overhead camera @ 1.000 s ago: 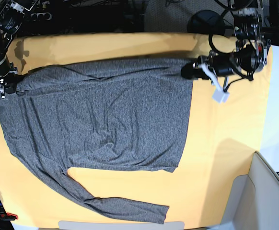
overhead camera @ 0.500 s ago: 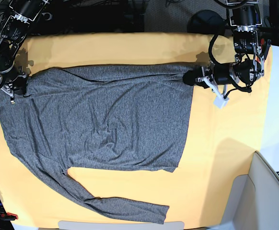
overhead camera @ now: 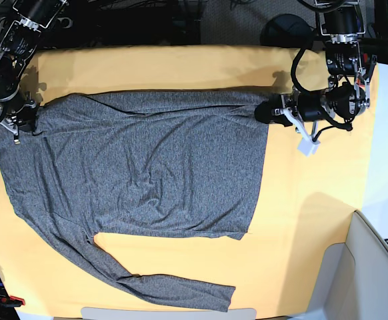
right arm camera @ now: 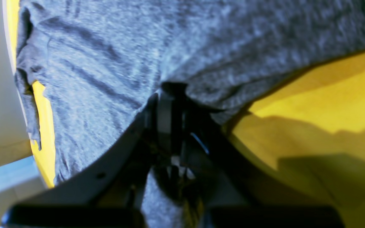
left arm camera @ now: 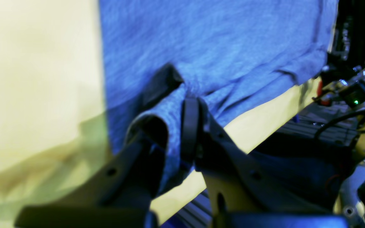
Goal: Fold the T-shirt properly
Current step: 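Regrasp the shoulder corner with the right gripper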
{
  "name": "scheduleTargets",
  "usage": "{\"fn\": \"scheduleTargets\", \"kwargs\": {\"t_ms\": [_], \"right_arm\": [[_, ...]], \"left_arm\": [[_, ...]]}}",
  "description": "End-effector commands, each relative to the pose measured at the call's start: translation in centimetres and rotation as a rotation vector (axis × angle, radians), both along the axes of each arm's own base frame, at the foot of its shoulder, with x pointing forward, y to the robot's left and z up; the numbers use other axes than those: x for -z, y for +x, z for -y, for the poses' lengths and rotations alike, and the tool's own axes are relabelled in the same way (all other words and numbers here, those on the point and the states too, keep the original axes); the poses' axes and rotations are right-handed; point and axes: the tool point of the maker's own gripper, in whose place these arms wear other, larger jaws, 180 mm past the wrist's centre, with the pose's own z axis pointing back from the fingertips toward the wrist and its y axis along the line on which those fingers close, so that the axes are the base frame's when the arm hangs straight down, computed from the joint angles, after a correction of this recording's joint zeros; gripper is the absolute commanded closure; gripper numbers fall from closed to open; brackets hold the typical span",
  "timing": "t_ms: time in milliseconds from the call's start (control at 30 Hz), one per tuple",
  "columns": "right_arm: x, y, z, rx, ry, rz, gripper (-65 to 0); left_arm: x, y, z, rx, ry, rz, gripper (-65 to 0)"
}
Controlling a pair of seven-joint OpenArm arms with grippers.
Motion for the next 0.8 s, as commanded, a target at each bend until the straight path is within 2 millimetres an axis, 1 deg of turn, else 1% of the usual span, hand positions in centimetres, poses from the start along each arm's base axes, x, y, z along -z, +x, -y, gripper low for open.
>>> {"fn": "scheduleTargets", "kwargs": {"t_ms": [0, 100, 167, 267, 300, 400, 467, 533, 667, 767], "right_arm": [[-2.5, 1.1, 0.9, -0.007, -0.053, 0.062, 0.0], [-3.7, 1.6, 0.8, -0.015, -0.075, 0.091, 0.0], [-4.4, 1.9, 0.9, -0.014, -0.087, 0.107, 0.0], [-5.2, 2.9, 1.0, -0.01, -0.089, 0.133, 0.0], [-4.9, 3.0, 1.1, -0.007, -0.084, 0.128, 0.0], [-4.1, 3.3, 1.2, 0.001, -0.074, 0.107, 0.0], [-3.1, 3.4, 1.4, 0.01, -0.065, 0.081, 0.0], [-2.4, 3.2, 1.6, 0.018, -0.06, 0.06, 0.0], [-1.7, 3.3, 1.6, 0.023, -0.042, 0.046, 0.0], [-1.0, 3.4, 1.5, 0.026, -0.025, 0.033, 0.0]], "left_arm": [[-1.6, 0.7, -0.1, 0.012, 0.001, 0.05, -0.6], [-2.4, 0.9, 0.1, 0.021, 0.006, 0.079, -0.6], [-2.4, 1.1, 0.1, 0.017, 0.006, 0.084, -0.6], [-2.5, 1.2, 0.1, 0.014, 0.007, 0.088, -0.6], [-2.5, 1.3, 0.0, 0.012, 0.009, 0.089, -0.6], [-3.1, 2.4, -0.2, -0.007, 0.011, 0.126, -0.6], [-2.5, 2.7, -0.6, -0.034, 0.003, 0.111, -0.6], [-1.4, 2.8, -1.1, -0.066, -0.006, 0.08, -0.6], [1.0, 2.6, -2.0, -0.129, -0.022, 0.015, -0.6], [2.3, 2.2, -2.3, -0.147, -0.03, -0.028, -0.6]]}}
